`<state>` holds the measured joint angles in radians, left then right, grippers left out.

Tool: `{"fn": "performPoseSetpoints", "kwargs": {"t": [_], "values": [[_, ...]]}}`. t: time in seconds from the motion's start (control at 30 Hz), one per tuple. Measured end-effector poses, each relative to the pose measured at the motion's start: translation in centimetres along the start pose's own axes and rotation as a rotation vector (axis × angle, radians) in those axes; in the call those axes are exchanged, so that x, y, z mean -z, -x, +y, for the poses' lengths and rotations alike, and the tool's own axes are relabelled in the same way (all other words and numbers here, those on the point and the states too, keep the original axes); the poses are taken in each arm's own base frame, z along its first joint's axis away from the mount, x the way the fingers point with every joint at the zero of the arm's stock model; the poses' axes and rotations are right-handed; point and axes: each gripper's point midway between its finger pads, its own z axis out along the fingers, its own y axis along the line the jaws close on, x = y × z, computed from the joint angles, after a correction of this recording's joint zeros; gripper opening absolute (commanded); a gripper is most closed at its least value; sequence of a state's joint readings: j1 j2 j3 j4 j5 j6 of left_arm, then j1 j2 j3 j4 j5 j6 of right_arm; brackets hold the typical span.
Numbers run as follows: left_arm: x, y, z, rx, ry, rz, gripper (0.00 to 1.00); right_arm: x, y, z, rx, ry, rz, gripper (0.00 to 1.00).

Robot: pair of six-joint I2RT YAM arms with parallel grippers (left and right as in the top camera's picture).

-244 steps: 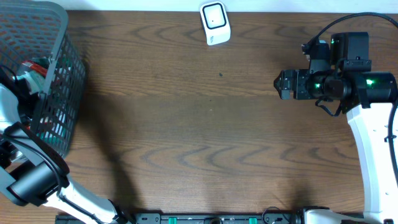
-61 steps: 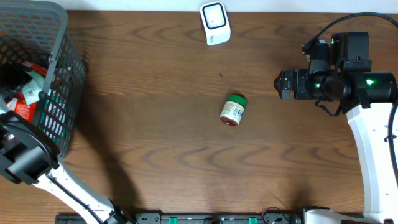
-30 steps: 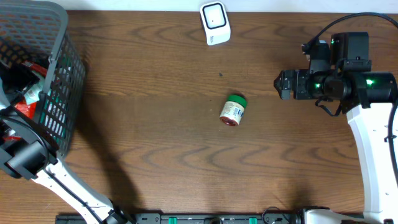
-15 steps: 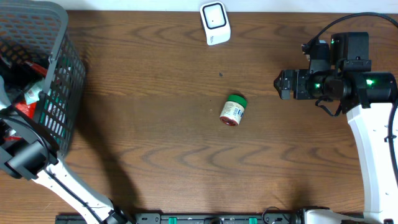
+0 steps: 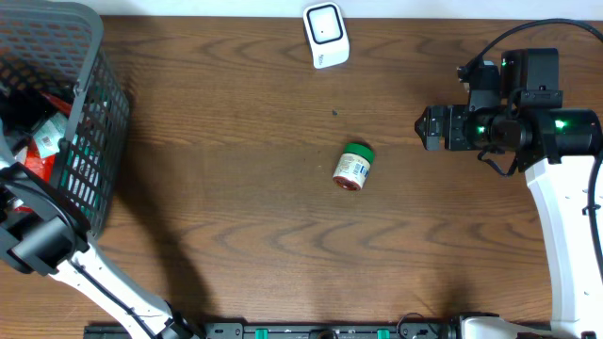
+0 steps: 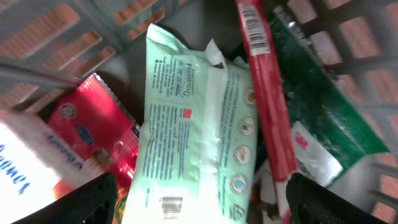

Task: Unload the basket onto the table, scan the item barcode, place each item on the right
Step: 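Return the left gripper into the basket and grasp the mint-green wipes pack, then carry the wipes pack with the left gripper and lay it beside the jar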

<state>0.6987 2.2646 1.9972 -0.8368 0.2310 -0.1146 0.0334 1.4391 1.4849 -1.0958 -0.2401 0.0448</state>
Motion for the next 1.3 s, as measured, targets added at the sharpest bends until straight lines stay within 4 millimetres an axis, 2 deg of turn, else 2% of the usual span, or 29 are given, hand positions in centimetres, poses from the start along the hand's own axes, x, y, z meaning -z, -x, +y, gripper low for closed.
{"fn": "performPoseSetpoints", "kwargs": {"t": [0.07, 0.23, 0.27, 0.47, 0.73, 0.83, 0.9, 0.97, 1.03, 1.1, 1.2, 1.3], "values": [[-1.1, -0.5, 0.3, 0.004, 0.004, 0.023, 0.86, 0.0, 0.0, 0.0, 0.000, 0.000, 0.000, 0.99], [-3.3, -1.8, 0.9, 0.014, 0.012, 0.076, 0.61, 0.0, 0.0, 0.0, 0.000, 0.000, 0.000, 0.99], [-3.4, -1.8, 0.9, 0.011, 0.011, 0.077, 0.52, 0.0, 0.0, 0.0, 0.000, 0.000, 0.000, 0.99], [-3.4, -1.7, 0.9, 0.007, 0.009, 0.072, 0.25, 0.0, 0.0, 0.0, 0.000, 0.000, 0.000, 0.99], [-2.7, -1.4, -0.1, 0.034, -0.047, 0.066, 0.22, 0.0, 0.0, 0.0, 0.000, 0.000, 0.000, 0.99], [-1.3, -0.8, -0.7, 0.032, -0.066, 0.037, 0.21, 0.0, 0.0, 0.0, 0.000, 0.000, 0.000, 0.99], [1.0, 0.3, -1.3, 0.034, -0.072, -0.013, 0.21, 0.0, 0.0, 0.0, 0.000, 0.000, 0.000, 0.99], [5.0, 1.8, -1.8, 0.030, -0.062, -0.100, 0.21, 0.0, 0.0, 0.0, 0.000, 0.000, 0.000, 0.99], [9.8, 3.1, -2.5, 0.022, -0.059, -0.199, 0.21, 0.0, 0.0, 0.0, 0.000, 0.000, 0.000, 0.99], [16.0, 3.8, -3.3, 0.015, -0.061, -0.312, 0.21, 0.0, 0.0, 0.0, 0.000, 0.000, 0.000, 0.99], [22.6, 3.2, -4.3, 0.025, -0.076, -0.409, 0.21, 0.0, 0.0, 0.0, 0.000, 0.000, 0.000, 0.99], [26.9, 1.3, -5.1, 0.035, -0.107, -0.438, 0.21, 0.0, 0.0, 0.0, 0.000, 0.000, 0.000, 0.99]]}}
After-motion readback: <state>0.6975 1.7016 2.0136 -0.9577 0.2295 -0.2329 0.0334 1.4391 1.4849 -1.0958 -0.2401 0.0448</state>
